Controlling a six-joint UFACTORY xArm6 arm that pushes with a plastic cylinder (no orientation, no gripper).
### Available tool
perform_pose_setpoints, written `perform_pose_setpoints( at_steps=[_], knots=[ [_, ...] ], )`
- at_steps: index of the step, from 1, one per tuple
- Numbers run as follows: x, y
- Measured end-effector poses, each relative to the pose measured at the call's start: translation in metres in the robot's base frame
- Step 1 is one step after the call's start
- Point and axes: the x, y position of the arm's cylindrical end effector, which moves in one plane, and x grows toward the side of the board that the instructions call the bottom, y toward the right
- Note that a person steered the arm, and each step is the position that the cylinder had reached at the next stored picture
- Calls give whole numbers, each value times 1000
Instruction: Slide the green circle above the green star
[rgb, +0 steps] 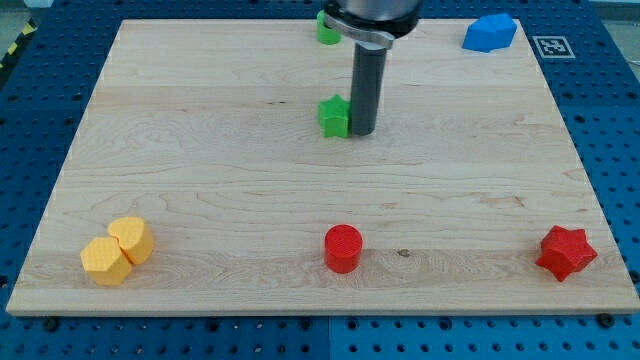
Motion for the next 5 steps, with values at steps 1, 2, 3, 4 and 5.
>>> perform_pose_setpoints(
  at_steps=[1, 2, 3, 4, 5],
  knots=[
    [0, -17],
    [-2, 18],
    [-26, 72],
    [-63, 74],
    [-102, 73]
  ],
)
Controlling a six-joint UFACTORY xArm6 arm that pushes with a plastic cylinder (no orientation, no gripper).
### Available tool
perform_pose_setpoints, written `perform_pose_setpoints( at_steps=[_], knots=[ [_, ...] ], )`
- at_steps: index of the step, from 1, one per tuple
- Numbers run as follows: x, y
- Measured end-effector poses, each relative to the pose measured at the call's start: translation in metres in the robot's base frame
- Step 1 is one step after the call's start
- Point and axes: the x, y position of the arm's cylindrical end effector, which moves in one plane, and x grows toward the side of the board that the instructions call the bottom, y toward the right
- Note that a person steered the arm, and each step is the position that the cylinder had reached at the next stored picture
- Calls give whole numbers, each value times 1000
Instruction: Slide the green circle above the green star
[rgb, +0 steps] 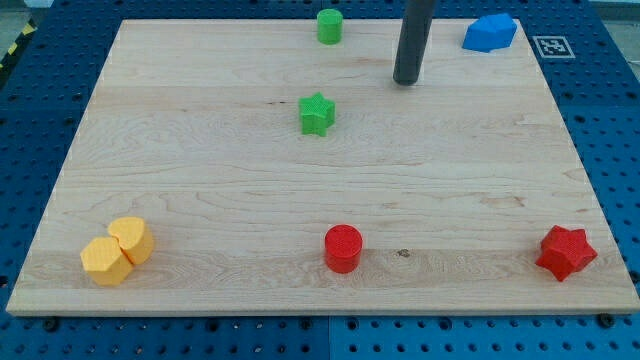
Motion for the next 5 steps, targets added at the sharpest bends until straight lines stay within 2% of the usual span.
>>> perform_pose_setpoints(
  at_steps=[2, 3, 5],
  knots=[
    [-86, -1],
    [-111, -18],
    [-111, -57]
  ],
)
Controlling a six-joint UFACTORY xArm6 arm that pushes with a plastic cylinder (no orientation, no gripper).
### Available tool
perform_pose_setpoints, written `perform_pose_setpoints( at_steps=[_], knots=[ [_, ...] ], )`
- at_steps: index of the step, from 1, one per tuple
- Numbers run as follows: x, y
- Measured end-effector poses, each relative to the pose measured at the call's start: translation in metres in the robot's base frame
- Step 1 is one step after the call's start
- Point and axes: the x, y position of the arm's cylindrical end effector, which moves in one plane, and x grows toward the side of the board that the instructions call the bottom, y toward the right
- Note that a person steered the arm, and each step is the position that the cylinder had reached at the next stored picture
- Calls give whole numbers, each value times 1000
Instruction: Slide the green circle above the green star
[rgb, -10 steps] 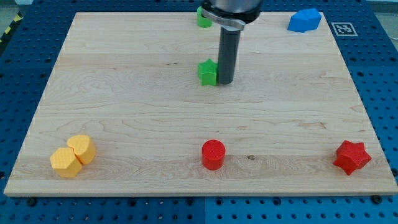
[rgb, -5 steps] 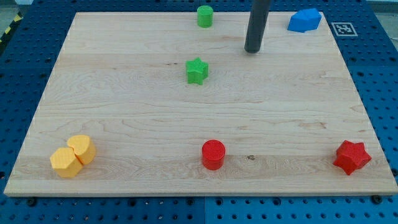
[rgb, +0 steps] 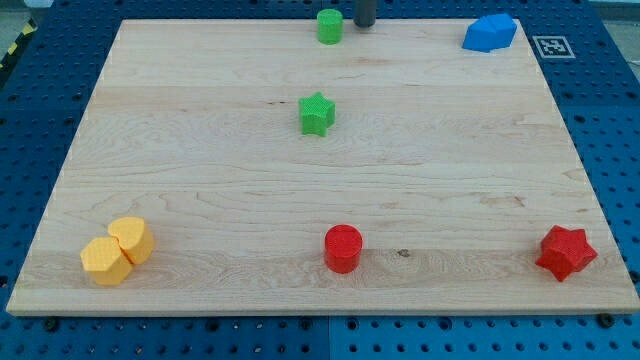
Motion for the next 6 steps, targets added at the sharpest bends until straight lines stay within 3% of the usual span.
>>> perform_pose_setpoints(
  at_steps=[4, 6],
  knots=[
    [0, -91],
    [1, -89]
  ],
)
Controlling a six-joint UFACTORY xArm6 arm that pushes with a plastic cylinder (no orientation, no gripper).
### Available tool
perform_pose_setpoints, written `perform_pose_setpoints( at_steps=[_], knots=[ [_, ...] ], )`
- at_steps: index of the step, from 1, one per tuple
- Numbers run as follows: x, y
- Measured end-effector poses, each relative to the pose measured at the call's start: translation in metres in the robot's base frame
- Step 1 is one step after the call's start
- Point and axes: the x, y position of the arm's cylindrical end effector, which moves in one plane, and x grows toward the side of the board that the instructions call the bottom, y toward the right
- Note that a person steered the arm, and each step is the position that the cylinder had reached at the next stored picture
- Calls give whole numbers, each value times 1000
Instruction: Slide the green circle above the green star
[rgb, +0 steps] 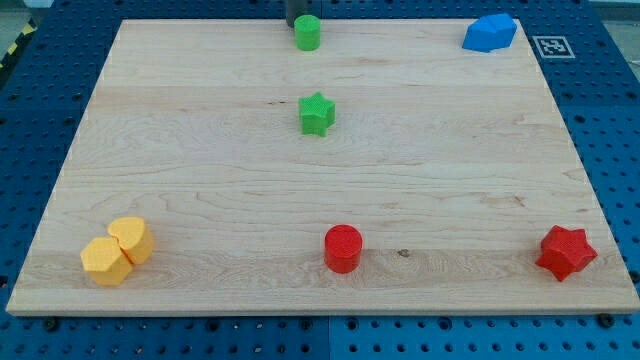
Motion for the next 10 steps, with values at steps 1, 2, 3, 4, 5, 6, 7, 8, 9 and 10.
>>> perform_pose_setpoints(
  at_steps=[1, 2, 3, 4, 5, 6, 7, 8, 9, 10],
  knots=[
    [1, 8],
    [0, 13],
    [1, 13],
    [1, 13],
    [1, 13],
    [4, 13],
    [23, 13],
    [45, 13],
    [73, 13],
    [103, 13]
  ],
)
